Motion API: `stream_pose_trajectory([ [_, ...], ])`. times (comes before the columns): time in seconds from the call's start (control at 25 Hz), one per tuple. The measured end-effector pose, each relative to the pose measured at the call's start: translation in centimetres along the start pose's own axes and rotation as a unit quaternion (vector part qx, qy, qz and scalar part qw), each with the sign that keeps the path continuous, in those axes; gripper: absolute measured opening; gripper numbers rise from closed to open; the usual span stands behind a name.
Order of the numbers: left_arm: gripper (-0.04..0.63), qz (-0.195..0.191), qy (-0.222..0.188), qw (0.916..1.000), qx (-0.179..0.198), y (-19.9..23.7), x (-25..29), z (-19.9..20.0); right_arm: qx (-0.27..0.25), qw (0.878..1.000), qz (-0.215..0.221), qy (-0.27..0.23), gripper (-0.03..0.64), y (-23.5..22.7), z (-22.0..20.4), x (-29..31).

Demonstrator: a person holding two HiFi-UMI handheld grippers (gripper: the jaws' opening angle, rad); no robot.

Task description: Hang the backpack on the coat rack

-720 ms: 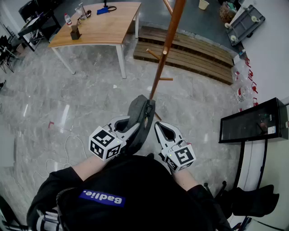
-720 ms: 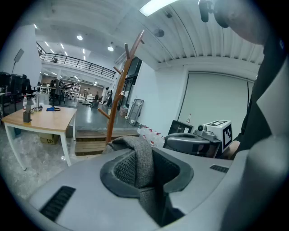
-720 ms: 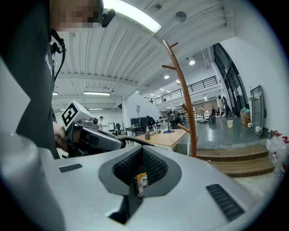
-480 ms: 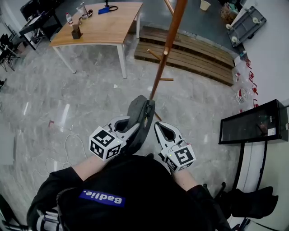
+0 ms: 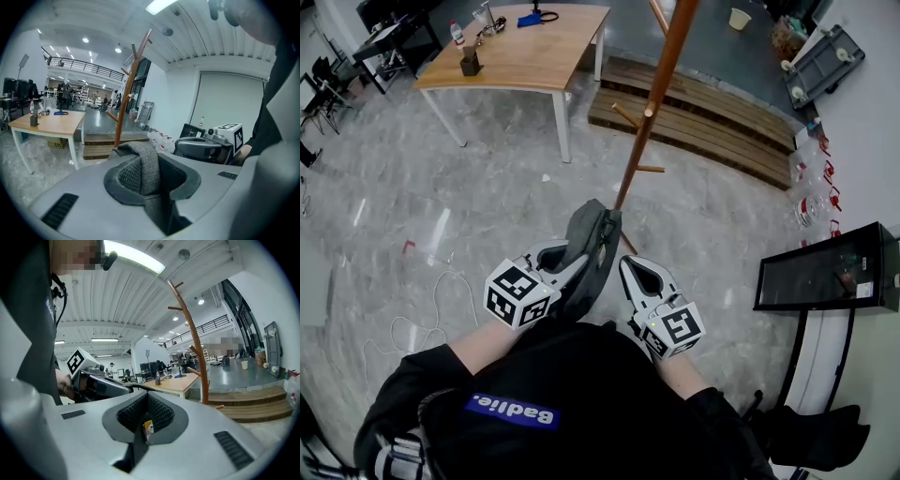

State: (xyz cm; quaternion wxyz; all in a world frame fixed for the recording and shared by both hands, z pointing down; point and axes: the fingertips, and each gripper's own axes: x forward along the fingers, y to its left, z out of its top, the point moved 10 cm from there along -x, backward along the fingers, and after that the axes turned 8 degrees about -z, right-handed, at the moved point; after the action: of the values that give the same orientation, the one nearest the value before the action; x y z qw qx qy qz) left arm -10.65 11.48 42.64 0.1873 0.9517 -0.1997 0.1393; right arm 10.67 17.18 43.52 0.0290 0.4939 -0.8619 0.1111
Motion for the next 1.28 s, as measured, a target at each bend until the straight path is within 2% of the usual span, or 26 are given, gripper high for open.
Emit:
stream_pose_trajectory([
  [0.24,0.092,0.038,-0.009,0.9992,-0.002,1.1,0.6,0.9,0.000,1.000,0.013,-0.002,0.005,-2.1,-0.4,-0.6],
  [0.4,0.092,0.046,-0.010,0.9989,0.003,2.5,1.4,1.9,-0.002,1.000,0.016,-0.001,0.005,-3.1,-0.2,-0.4],
  [0.72,0.092,0.019,-0.010,0.9997,0.014,9.0,2.9,4.5,-0.012,1.000,-0.025,0.007,0.005,-4.7,1.2,4.2],
  [1.08,0.092,-0.035,-0.008,0.9992,0.019,17.5,4.7,7.7,-0.019,0.995,-0.089,0.025,0.005,-6.2,2.8,10.7],
  [1.28,0.092,-0.056,-0.002,0.9978,0.036,20.7,5.9,9.7,-0.009,0.992,-0.129,0.007,0.005,-7.4,4.0,13.0],
])
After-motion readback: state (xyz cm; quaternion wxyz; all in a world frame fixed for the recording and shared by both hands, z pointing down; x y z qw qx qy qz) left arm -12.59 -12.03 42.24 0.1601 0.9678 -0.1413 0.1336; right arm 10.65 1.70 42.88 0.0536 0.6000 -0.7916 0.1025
